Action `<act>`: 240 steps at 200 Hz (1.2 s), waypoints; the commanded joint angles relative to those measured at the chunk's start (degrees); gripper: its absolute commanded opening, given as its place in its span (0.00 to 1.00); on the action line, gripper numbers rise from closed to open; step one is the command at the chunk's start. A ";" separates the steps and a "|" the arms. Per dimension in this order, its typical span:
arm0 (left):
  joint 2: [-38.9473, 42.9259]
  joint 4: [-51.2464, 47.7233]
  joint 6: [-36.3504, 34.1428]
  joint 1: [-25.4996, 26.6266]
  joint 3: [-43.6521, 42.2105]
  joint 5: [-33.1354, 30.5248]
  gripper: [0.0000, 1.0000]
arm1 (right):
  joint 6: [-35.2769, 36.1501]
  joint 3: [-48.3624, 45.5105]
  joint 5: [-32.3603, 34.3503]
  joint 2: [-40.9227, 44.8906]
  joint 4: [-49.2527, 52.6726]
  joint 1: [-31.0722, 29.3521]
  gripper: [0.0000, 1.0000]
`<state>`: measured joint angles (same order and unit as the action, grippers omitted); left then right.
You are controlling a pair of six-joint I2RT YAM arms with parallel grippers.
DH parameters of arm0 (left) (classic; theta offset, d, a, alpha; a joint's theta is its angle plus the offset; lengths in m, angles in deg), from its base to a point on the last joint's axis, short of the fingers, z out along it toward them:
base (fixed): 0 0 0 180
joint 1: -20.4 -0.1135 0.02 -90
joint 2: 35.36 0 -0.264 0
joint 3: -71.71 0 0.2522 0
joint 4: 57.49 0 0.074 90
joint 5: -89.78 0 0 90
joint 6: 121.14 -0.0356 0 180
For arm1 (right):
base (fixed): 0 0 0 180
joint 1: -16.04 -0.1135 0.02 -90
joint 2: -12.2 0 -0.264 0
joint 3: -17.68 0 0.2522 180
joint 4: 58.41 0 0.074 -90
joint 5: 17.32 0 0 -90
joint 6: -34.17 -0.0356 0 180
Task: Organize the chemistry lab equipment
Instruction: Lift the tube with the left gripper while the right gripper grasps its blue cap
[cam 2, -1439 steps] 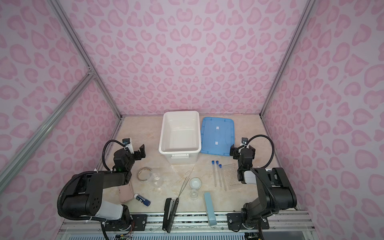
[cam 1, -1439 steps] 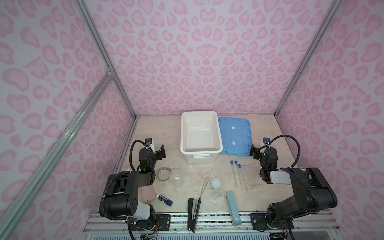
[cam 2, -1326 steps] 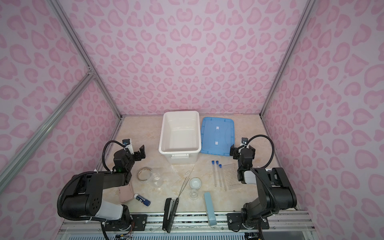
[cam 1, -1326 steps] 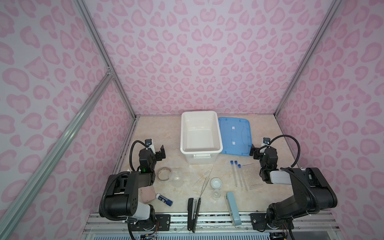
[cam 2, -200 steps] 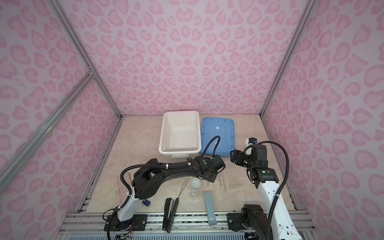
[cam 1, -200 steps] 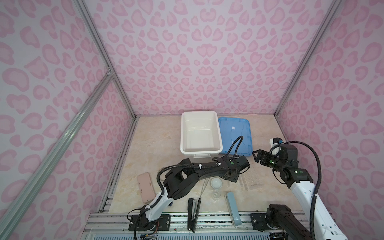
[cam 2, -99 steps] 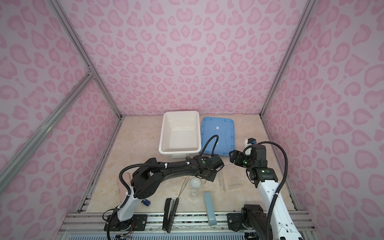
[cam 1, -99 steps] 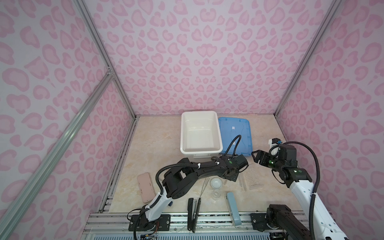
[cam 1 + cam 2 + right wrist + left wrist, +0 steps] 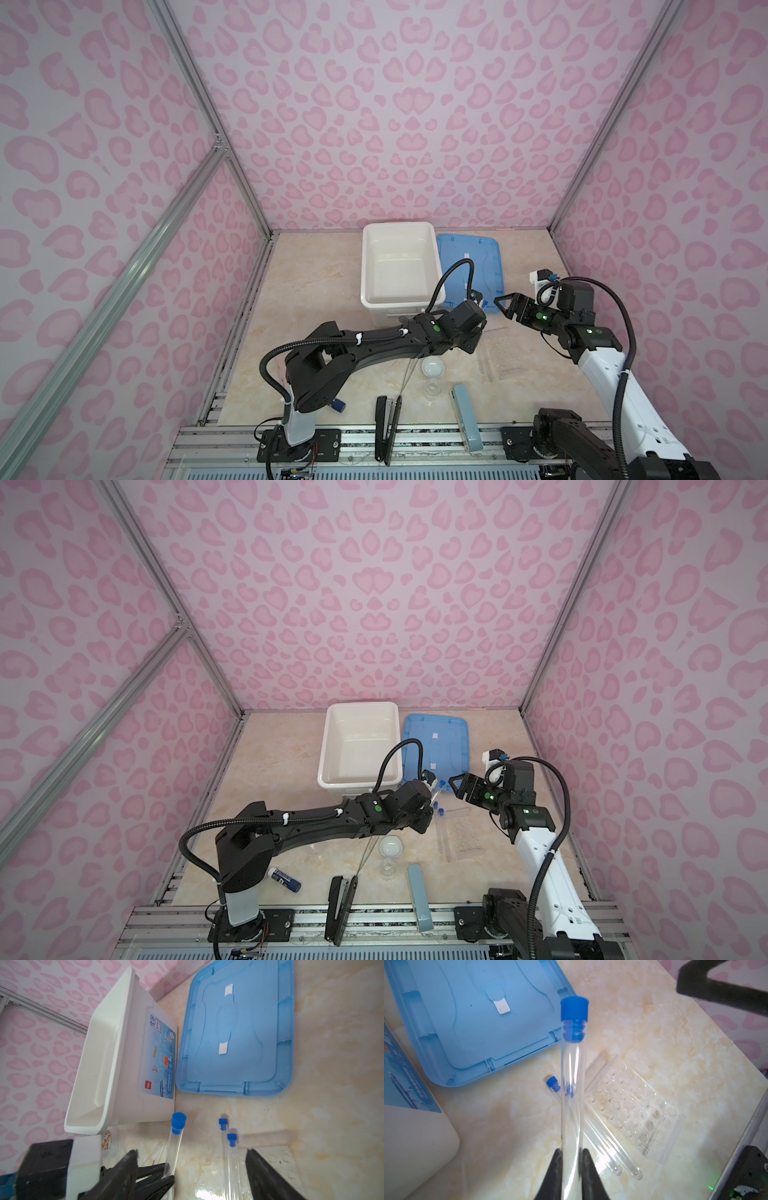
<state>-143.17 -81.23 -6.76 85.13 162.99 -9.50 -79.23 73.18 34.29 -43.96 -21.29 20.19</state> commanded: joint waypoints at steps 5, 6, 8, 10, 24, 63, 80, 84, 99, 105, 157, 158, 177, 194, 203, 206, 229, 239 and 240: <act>3.14 10.48 -4.56 0.20 -4.19 -0.05 0.12 | -0.47 -0.36 -6.63 -1.55 -3.95 -0.23 0.81; 3.23 10.58 -4.63 0.30 -4.29 -0.04 0.12 | -0.58 -0.40 -6.75 -1.61 -4.07 -0.25 0.81; 3.29 10.90 -4.79 0.31 -4.50 -0.04 0.12 | -0.68 -0.51 -6.91 -1.77 -4.32 -0.29 0.80; 3.41 11.09 -4.94 0.38 -4.73 -0.13 0.12 | -0.81 -0.58 -7.03 -1.87 -4.64 -0.26 0.80; 4.36 13.05 -5.68 0.82 -6.20 -0.17 0.12 | -1.76 -1.37 -7.41 -2.82 -6.84 -0.62 0.78; 4.80 14.46 -6.41 1.49 -7.18 -0.45 0.12 | -1.30 -0.75 -9.34 -6.02 -7.64 -2.33 0.64; 4.76 14.37 -6.70 1.66 -7.09 -0.72 0.12 | -1.58 -1.07 -9.42 -6.39 -8.55 -3.45 0.57; 4.77 14.30 -6.71 1.73 -7.03 -0.89 0.12 | -1.70 -1.17 -9.48 -6.37 -8.66 -3.55 0.55; 4.63 14.05 -6.86 1.67 -6.94 -1.39 0.12 | -1.85 -1.19 -9.29 -6.26 -8.44 -3.87 0.48; 4.63 13.81 -6.76 1.72 -6.96 -1.68 0.12 | -1.77 -1.17 -9.10 -6.10 -8.18 -3.83 0.45; 4.61 13.71 -6.89 1.72 -6.90 -1.62 0.12 | -3.12 -2.18 -10.83 -5.80 -9.34 -3.88 0.31; 4.62 13.73 -6.85 1.72 -6.88 -1.62 0.12 | -3.13 -2.18 -10.83 -5.84 -9.36 -3.88 0.31; 4.56 13.55 -6.87 1.69 -6.62 -1.53 0.12 | -3.58 -2.19 -11.02 -5.81 -9.49 -3.86 0.25; 4.32 13.32 -6.94 1.72 -6.40 -1.66 0.12 | -3.80 -2.14 -11.36 -5.79 -9.46 -3.88 0.22; 4.34 13.53 -6.83 1.71 -6.58 -1.79 0.12 | -4.09 -2.34 -11.79 -5.87 -9.78 -3.88 0.20; 4.28 13.62 -6.82 1.72 -6.63 -1.80 0.12 | -4.25 -2.36 -11.94 -5.95 -9.91 -3.88 0.19; 4.19 12.88 -6.89 1.72 -6.23 -1.79 0.12 | -4.41 -2.20 -12.45 -6.77 -10.01 -3.83 0.11; 4.10 12.47 -6.98 1.74 -5.83 -1.67 0.12 | -4.00 -1.93 -12.63 -7.22 -9.65 -3.88 0.11; 4.10 12.46 -6.98 1.73 -5.81 -1.69 0.13 | -3.91 -1.88 -12.70 -7.39 -9.65 -3.88 0.11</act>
<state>-139.47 -69.56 -13.12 86.88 156.17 -11.05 -83.29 71.24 23.41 -50.48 -30.12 16.38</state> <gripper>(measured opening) 0.164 0.123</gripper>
